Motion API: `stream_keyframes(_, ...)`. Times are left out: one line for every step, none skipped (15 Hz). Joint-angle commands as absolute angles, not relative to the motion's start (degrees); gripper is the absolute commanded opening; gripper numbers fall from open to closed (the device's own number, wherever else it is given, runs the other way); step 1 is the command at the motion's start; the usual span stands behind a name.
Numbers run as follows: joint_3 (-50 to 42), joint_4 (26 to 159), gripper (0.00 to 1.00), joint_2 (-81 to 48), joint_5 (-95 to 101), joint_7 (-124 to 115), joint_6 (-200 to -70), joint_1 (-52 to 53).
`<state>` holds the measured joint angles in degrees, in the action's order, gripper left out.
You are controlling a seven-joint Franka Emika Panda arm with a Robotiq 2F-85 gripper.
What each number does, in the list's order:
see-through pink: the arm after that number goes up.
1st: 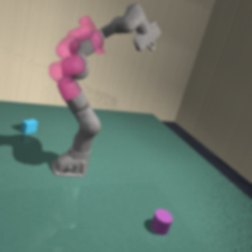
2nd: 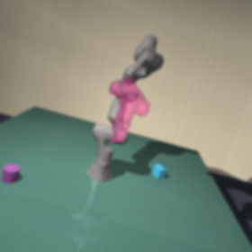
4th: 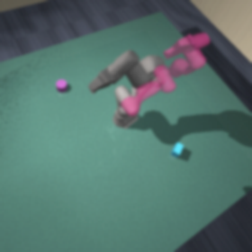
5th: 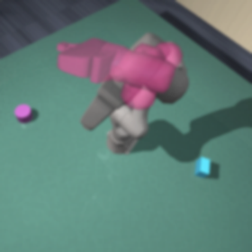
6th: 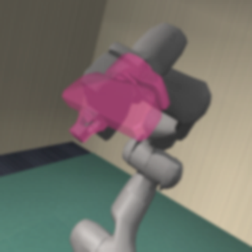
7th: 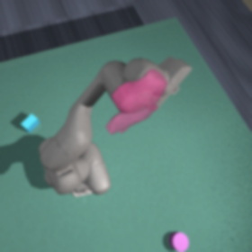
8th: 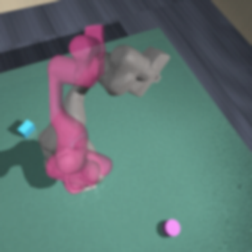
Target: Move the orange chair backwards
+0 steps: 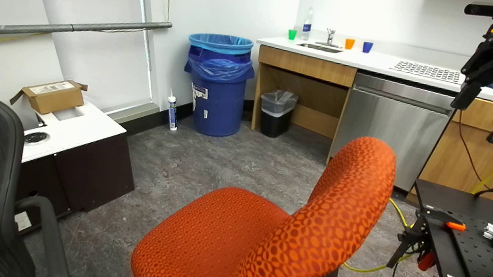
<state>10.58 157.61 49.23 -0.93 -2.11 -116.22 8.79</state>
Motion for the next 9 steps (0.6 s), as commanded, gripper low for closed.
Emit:
stream_keyframes(11.88,157.54,1.00,48.33,-0.44,-4.94,-112.83,8.90)
stream_keyframes(11.96,157.58,1.00,47.96,-0.25,-5.16,-112.00,8.72)
stream_keyframes(12.01,157.62,1.00,47.67,-0.33,-5.35,-111.30,8.78)
stream_keyframes(12.04,157.65,1.00,47.24,-0.29,-5.59,-110.58,8.68)
stream_keyframes(11.95,157.68,1.00,46.84,-0.35,-5.73,-110.03,8.63)
stream_keyframes(11.82,157.71,1.00,46.24,-0.32,-5.83,-109.46,8.50)
stream_keyframes(11.75,157.75,1.00,45.69,-0.22,-5.95,-109.15,8.39)
stream_keyframes(11.49,157.78,1.00,44.84,-0.15,-5.86,-109.16,8.24)
stream_keyframes(11.26,157.83,1.00,43.99,-0.05,-5.76,-109.39,8.10)
